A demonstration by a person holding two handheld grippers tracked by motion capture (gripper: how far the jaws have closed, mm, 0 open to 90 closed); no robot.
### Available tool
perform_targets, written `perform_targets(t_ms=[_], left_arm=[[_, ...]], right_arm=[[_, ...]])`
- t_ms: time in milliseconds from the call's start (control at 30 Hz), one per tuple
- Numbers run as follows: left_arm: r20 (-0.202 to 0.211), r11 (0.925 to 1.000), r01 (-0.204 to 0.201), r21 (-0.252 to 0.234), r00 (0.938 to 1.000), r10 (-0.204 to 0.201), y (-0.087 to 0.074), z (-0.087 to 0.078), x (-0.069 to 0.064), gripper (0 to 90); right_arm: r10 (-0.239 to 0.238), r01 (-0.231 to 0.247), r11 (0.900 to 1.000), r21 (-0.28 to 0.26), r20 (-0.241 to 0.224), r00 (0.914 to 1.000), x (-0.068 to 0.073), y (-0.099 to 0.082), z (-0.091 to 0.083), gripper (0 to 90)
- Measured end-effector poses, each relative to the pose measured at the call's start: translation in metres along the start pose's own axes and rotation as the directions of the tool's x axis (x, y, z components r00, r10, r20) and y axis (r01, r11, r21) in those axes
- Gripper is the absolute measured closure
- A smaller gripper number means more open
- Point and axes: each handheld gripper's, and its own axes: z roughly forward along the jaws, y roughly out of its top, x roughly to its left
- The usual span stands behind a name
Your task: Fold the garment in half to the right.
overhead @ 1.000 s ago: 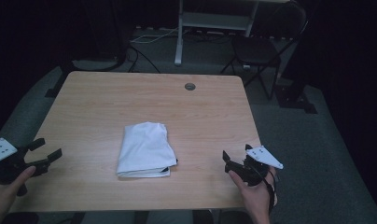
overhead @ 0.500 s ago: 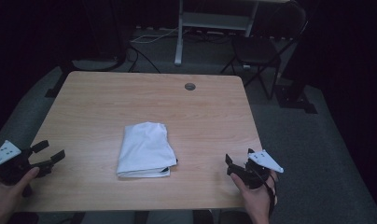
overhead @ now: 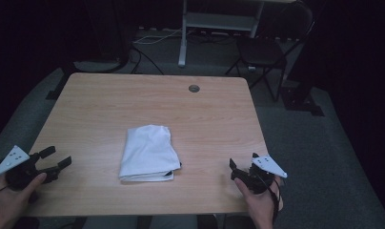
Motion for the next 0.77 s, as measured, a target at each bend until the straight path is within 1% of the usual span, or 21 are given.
perform_targets(t_ms=[267,400,567,667,700,767], left_arm=[[0.000,1.0000,0.004,-0.005,1.0000,-0.004,-0.0004,-0.0011,0.0007,21.0],[-0.002,1.0000,-0.001,-0.006,1.0000,0.001,-0.0006,-0.0014,-0.0003,21.0],[-0.006,0.9998,-0.018,0.002,0.9998,0.018,-0.0005,-0.0012,-0.0016,21.1],[-0.007,0.9999,-0.011,-0.005,0.9999,0.011,-0.0007,-0.0013,-0.0017,21.1],[-0.007,0.9999,-0.012,-0.005,0.9999,0.012,-0.0007,-0.0018,-0.0014,21.0],[-0.005,0.9999,-0.012,-0.007,0.9999,0.012,-0.0009,-0.0022,-0.0014,21.0]], right_arm=[[-0.026,0.026,0.9996,0.012,0.004,0.9997,0.0029,0.0004,0.0012,13.2],[-0.040,0.040,0.9990,0.020,0.008,0.9992,0.0040,0.0005,0.0018,13.2],[-0.042,0.041,0.9989,0.020,0.008,0.9991,0.0042,0.0005,0.0017,13.1],[-0.042,0.042,0.9989,0.020,0.005,0.9991,0.0038,0.0006,0.0019,13.1],[-0.042,0.042,0.9989,0.023,-0.003,0.9991,0.0033,0.0008,0.0022,11.1],[-0.022,0.022,0.9993,0.029,-0.009,0.9997,0.0027,0.0015,0.0035,2.3]])
